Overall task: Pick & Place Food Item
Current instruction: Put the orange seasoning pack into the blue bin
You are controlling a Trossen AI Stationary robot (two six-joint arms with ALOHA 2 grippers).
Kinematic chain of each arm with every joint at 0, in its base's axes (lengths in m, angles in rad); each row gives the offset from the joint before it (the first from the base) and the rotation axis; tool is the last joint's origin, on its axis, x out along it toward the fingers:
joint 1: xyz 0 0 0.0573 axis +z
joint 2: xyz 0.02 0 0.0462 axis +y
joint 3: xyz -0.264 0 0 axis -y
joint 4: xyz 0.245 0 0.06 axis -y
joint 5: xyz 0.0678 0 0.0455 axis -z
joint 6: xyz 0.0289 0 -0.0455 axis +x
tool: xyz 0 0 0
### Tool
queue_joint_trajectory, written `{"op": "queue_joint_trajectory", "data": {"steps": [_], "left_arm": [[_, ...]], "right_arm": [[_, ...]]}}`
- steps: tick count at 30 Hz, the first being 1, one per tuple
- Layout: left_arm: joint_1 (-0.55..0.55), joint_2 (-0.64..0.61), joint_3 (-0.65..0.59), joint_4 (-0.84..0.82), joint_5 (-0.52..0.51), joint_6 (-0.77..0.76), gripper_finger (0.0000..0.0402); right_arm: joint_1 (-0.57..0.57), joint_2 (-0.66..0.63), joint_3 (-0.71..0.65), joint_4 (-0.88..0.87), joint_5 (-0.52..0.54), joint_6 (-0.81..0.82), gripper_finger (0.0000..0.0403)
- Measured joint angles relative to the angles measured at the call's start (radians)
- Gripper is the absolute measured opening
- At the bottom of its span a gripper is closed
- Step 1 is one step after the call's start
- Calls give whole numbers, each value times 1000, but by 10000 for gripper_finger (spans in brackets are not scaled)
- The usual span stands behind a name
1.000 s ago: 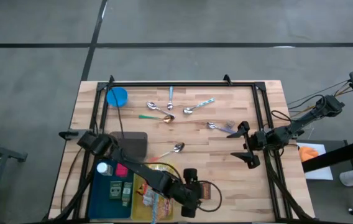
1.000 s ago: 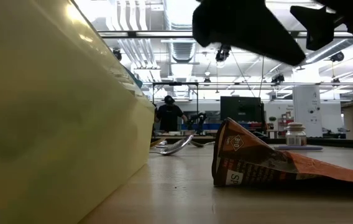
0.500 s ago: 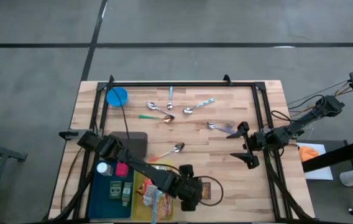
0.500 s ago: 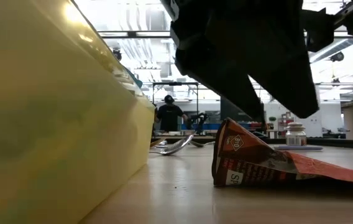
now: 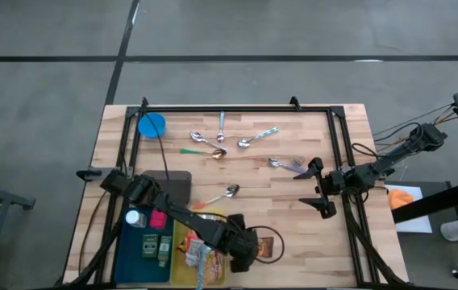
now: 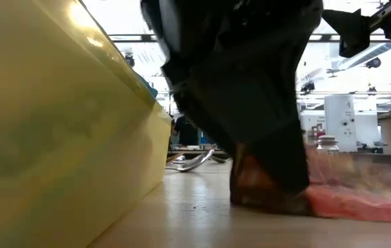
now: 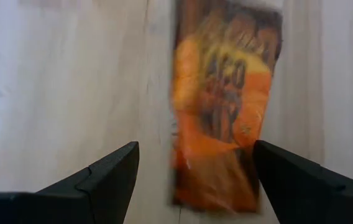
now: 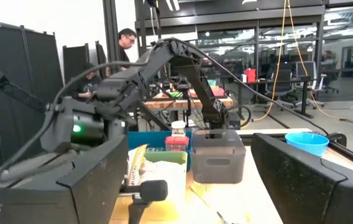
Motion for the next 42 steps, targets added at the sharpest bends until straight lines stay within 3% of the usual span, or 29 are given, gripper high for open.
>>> {"op": "queue_joint_trajectory", "data": {"steps": [13,33,42], "left_arm": [[2,0,-23,23,21,-15,312],[2,0,-22,29,55,-8,117],[2,0,-22,30,55,-8,101]], "right_arm": [[0,0,0,0,0,0,338],[0,0,0,0,0,0,338],[0,0,0,0,0,0,338]]}}
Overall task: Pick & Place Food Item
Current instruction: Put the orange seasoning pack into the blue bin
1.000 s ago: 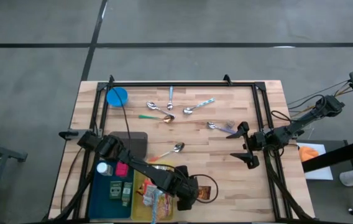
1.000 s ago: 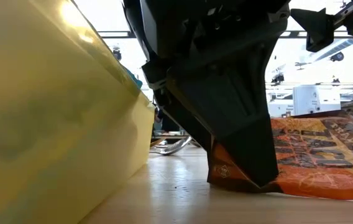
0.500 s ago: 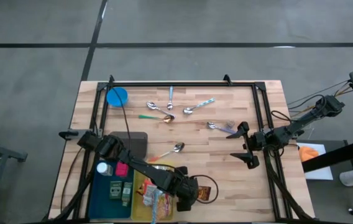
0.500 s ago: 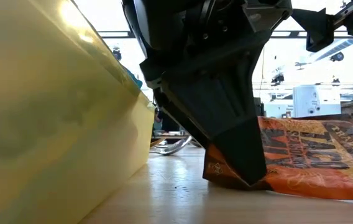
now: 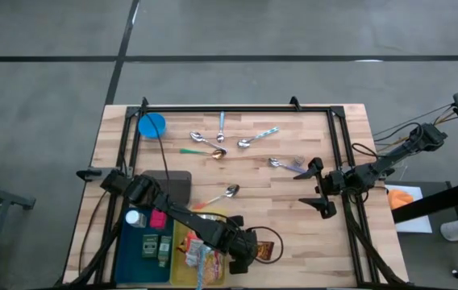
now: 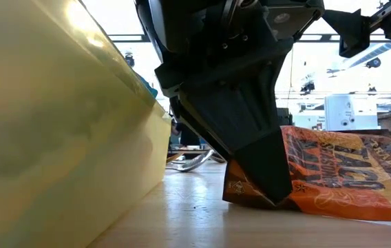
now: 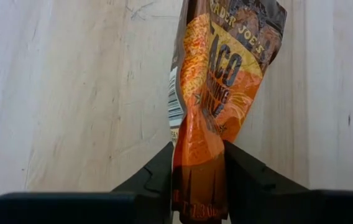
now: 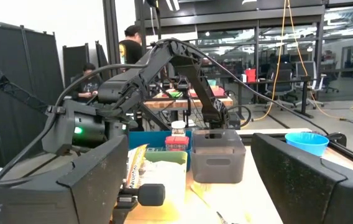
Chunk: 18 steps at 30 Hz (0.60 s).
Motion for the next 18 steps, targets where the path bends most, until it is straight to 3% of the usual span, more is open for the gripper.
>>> {"op": "queue_joint_trajectory", "data": {"steps": [18], "left_arm": [[0,-18,61,3,-49,70,101]], "right_arm": [[0,0,0,0,0,0,338]]}}
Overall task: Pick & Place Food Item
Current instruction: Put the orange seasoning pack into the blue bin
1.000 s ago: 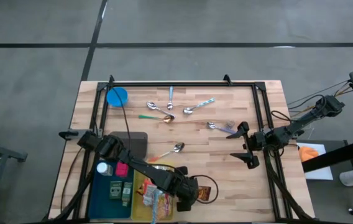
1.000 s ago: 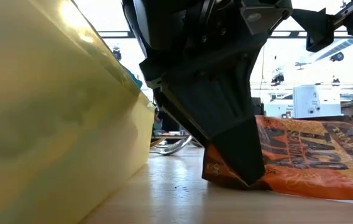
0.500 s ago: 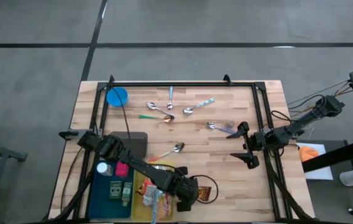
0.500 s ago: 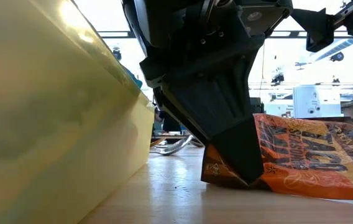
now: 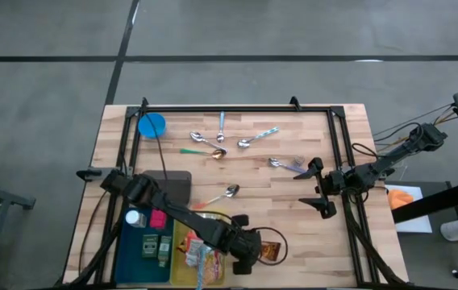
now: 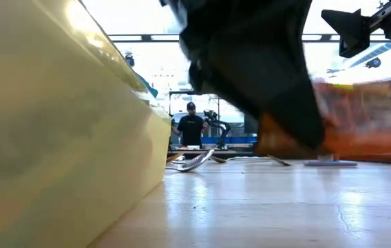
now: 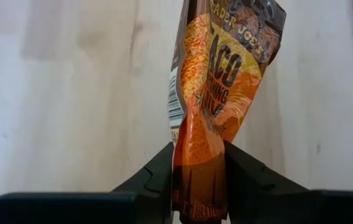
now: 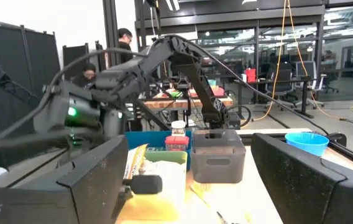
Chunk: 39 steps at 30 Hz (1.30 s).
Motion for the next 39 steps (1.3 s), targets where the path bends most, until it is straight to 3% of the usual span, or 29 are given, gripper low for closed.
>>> {"op": "queue_joint_trajectory", "data": {"steps": [10,19,28,39], "left_arm": [[-7,-127,16,-59,-116,-3,101],[-53,-261,16,-245,-287,-168,101],[-139,-333,15,-552,-384,-572,101],[-295,-354,14,-912,-358,-1185,101]], "right_arm": [[0,0,-1,-4,0,0,338],[0,0,-1,-4,0,0,338],[0,0,-1,-4,0,0,338],[0,0,-1,-3,0,0,338]]}}
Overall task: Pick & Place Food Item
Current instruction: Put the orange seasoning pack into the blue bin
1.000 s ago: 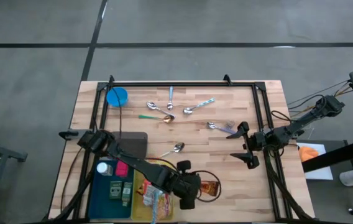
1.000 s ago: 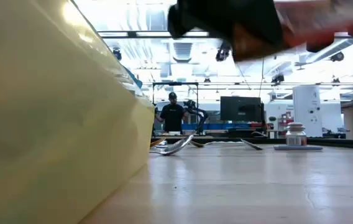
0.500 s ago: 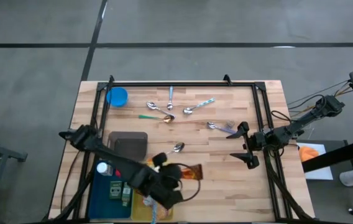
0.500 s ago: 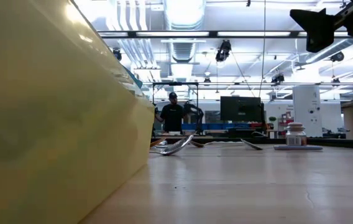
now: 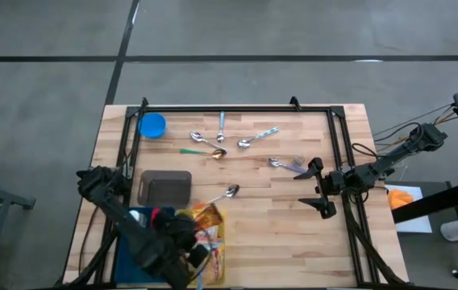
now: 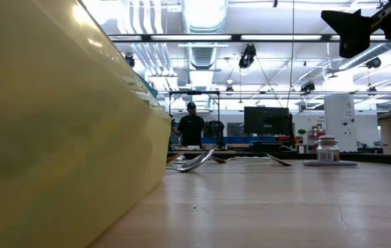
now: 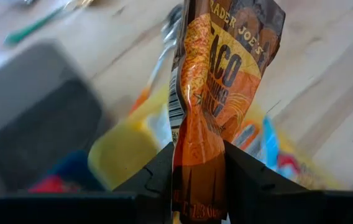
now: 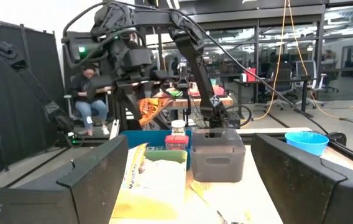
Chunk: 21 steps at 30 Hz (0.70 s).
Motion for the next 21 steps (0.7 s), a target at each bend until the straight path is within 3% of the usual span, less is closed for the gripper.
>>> {"op": "queue_joint_trajectory", "data": {"steps": [21], "left_arm": [[-308,-4,-97,-49,397,-827,101]], "right_arm": [[0,0,0,0,0,0,338]]}}
